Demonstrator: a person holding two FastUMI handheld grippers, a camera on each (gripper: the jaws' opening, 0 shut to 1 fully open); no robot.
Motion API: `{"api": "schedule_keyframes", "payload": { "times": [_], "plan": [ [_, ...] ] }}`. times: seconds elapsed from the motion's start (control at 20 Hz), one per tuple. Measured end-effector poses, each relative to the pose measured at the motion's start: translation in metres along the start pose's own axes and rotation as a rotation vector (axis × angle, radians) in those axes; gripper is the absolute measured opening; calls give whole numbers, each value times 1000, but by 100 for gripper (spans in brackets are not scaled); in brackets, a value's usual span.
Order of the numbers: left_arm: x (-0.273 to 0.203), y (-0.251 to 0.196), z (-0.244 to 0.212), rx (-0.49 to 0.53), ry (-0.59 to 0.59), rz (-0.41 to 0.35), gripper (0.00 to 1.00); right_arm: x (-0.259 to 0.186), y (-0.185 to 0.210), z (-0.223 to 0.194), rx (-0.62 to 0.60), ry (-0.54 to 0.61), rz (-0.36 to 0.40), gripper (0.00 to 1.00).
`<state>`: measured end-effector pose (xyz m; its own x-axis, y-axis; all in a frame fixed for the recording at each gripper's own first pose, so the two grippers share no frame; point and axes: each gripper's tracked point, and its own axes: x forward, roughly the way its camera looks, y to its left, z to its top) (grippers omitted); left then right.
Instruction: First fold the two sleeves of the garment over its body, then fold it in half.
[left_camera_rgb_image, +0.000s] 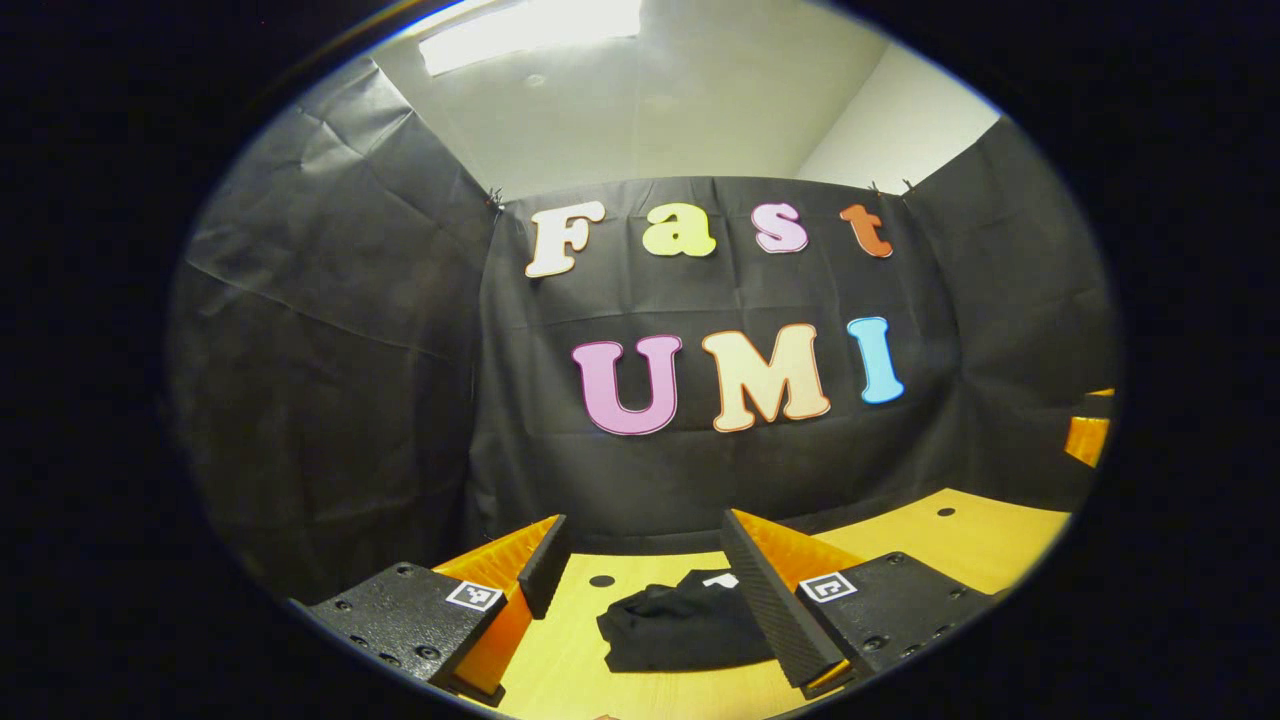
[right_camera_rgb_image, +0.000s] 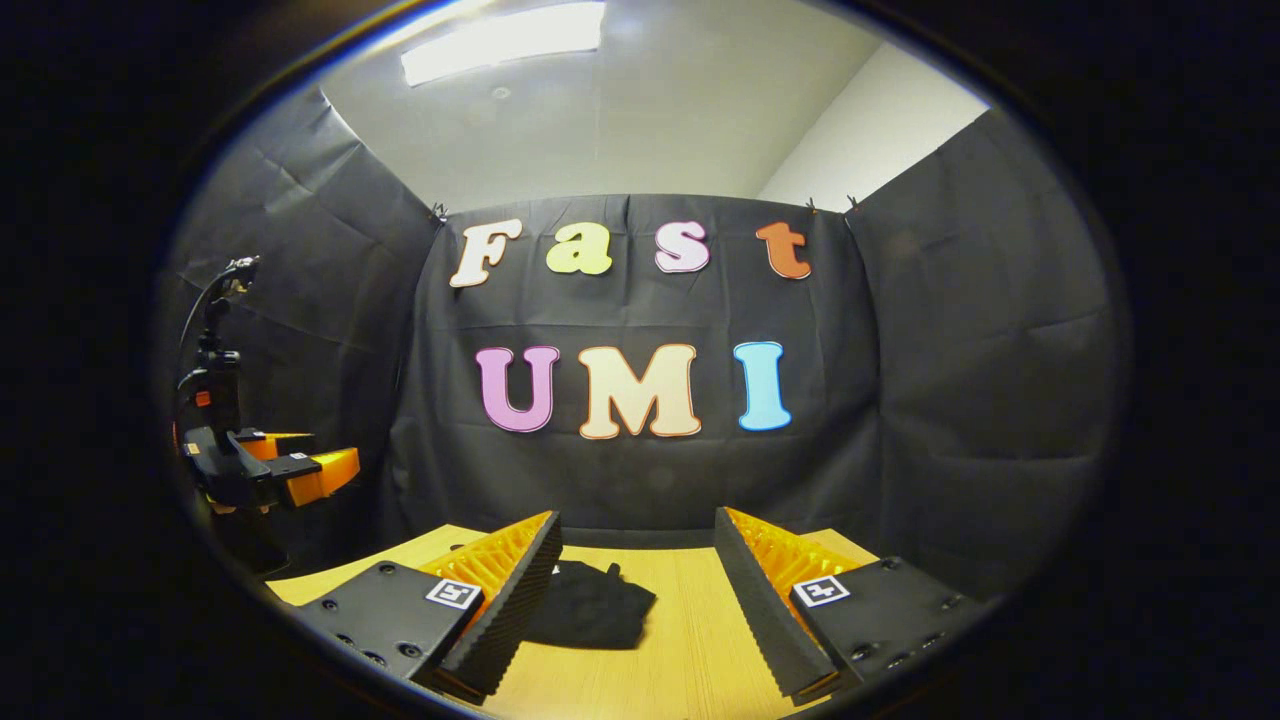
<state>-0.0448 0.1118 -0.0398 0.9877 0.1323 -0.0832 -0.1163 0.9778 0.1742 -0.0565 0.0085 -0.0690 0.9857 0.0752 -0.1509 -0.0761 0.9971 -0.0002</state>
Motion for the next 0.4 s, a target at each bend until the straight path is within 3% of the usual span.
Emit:
{"api": "schedule_keyframes", "payload": {
  "times": [0.25,0.3,0.4],
  "plan": [
    [-34,-5,16,-6,-17,3,92,-39,4,20,5,-59,42,99],
    [-38,-3,21,-2,-26,6,99,-45,4,24,2,-77,48,99],
    [-46,-4,26,0,-37,8,99,-53,5,29,1,-98,57,99]
  ]
}}
